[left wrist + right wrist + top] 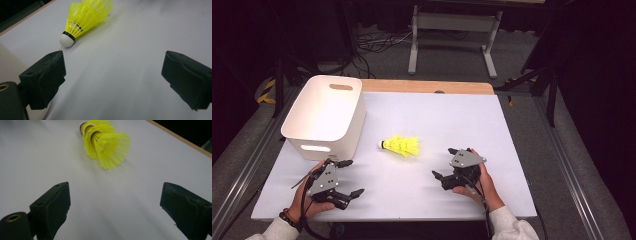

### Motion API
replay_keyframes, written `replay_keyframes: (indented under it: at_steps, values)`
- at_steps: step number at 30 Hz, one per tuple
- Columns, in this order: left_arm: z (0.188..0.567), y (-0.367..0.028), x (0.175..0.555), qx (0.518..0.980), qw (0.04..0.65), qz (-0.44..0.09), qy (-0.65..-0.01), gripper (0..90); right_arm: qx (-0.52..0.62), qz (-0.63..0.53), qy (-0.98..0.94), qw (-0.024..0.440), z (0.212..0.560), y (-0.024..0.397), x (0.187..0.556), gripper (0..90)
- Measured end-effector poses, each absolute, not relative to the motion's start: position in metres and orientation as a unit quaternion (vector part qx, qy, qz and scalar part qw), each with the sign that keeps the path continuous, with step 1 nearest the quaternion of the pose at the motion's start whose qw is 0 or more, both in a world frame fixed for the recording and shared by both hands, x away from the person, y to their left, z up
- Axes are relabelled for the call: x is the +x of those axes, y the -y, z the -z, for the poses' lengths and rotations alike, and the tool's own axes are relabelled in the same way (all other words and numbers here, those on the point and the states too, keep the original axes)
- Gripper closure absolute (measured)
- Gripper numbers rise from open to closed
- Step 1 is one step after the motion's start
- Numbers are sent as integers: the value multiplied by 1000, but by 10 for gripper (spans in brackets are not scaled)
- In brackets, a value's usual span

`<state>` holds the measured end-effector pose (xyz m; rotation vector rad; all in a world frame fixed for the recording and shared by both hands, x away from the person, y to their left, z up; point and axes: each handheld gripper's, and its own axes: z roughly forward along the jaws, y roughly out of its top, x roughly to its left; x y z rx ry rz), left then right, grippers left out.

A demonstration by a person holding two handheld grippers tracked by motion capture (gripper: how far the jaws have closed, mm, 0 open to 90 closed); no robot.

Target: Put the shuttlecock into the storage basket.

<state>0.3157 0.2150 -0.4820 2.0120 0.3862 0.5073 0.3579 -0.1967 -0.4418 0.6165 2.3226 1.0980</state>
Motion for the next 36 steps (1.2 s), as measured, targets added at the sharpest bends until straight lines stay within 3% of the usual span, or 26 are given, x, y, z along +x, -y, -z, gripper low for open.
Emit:
replay_keyframes:
  at_steps: [3, 5, 13, 34, 36]
  values:
    - [482, -215, 315, 830, 493, -209, -158, 63, 221, -401, -859, 230, 445, 188, 363, 106]
    - [482, -215, 315, 830, 492, -209, -157, 63, 213, -402, -865, 213, 446, 182, 366, 157]
    - [482, -215, 315, 830, 492, -209, -157, 63, 212, -368, -881, 207, 454, 147, 383, 250]
    - [480, -216, 314, 826, 501, -207, -154, 63, 264, -367, -877, 161, 469, 84, 421, 322]
    - [480, -216, 314, 826, 501, -207, -154, 63, 264, -367, -875, 170, 468, 81, 422, 394]
